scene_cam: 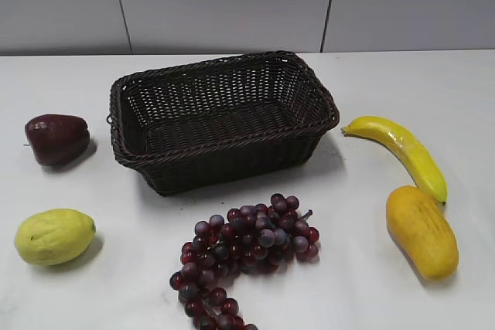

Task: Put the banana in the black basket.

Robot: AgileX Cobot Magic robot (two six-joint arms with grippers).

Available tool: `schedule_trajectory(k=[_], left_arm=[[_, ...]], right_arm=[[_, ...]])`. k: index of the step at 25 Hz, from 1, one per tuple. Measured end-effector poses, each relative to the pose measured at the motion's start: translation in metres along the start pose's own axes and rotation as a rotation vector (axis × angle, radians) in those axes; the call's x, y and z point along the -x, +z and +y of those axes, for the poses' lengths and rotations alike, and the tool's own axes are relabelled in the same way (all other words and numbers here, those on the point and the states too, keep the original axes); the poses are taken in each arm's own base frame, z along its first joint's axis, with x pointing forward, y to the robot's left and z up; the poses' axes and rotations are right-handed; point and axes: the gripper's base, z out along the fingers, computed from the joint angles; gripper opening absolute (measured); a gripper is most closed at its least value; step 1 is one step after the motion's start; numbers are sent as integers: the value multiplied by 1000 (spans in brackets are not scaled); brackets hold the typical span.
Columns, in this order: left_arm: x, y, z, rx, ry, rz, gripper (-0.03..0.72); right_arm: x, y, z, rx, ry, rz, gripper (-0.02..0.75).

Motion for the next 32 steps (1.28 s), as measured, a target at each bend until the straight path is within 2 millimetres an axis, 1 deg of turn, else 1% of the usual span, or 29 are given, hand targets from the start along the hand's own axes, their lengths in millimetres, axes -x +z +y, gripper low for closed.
schedule_trajectory(k=[3, 6, 7, 11, 14, 16, 20, 23, 27, 32], left_arm=[[0, 0, 0, 0, -2, 0, 235], [0, 0, 0, 0, -2, 0, 235], [0, 0, 0, 0, -1, 0, 235], [0, 0, 0, 0, -1, 0, 235], [0, 0, 0, 0, 0, 0, 235], [0, 0, 0, 0, -1, 0, 235], [0, 0, 0, 0, -1, 0, 235], [0, 0, 0, 0, 0, 0, 235], [0, 0, 0, 0, 0, 0, 235], [0, 0, 0, 0, -1, 0, 235]], right_arm=[[10, 34, 0, -2, -6, 144, 661], [12, 68, 0, -3, -15, 290, 661], [13, 77, 1, 0, -22, 327, 661], [7, 115, 4, 14, -55, 460, 661], [-6, 143, 6, 18, -63, 551, 657], [-19, 160, 5, 17, -67, 610, 655], [-43, 185, 5, 17, -67, 704, 649], [-60, 198, 4, 17, -67, 758, 645], [-77, 213, 4, 17, -67, 798, 636], [-95, 226, 4, 17, -67, 828, 628]])
